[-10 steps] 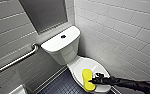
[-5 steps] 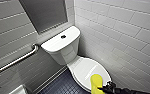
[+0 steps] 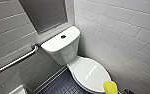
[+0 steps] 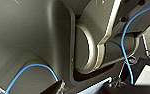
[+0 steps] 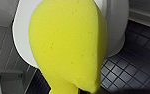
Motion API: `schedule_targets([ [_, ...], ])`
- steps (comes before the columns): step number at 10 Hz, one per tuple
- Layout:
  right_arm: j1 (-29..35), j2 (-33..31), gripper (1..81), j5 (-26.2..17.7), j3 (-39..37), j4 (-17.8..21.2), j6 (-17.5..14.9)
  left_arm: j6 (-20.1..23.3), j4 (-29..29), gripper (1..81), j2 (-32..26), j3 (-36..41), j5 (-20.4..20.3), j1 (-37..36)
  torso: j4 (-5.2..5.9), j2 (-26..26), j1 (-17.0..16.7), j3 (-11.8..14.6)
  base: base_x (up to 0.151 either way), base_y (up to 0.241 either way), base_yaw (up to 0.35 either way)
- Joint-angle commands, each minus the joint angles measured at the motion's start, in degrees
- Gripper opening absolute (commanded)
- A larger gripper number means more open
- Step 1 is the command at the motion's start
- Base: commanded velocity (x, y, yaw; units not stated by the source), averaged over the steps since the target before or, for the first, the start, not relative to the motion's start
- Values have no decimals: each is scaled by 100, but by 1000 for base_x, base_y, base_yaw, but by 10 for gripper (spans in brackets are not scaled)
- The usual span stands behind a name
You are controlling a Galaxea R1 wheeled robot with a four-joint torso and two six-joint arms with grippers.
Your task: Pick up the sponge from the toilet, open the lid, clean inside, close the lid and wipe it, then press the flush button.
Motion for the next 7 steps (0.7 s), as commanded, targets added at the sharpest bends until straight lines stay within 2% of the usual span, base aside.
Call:
schedule_targets([
  [1, -666, -735, 10, 450, 141, 34, 190, -29, -56, 811, -105, -60, 441, 142, 0, 0, 0, 0, 0, 0, 0],
  [3, -1649, -701, 10, 875, -168, 61, 401, -29, -47, 811, -78, -193, 450, 150, 0, 0, 0, 0, 0, 0, 0],
  [5, -2774, -463, 10, 2299, -502, 52, 946, -3, -30, 811, -69, -185, 380, 177, 0, 0, 0, 0, 0, 0, 0],
  [6, -3135, -324, 10, 2684, -642, 0, 1199, 5, -12, 811, -78, -176, 371, 186, 0, 0, 0, 0, 0, 0, 0],
  [7, -3417, -244, 10, 2729, -678, -18, 1218, 6, 5, 811, -87, -167, 353, 203, 0, -2, 0, 0, 0, 0, 0],
])
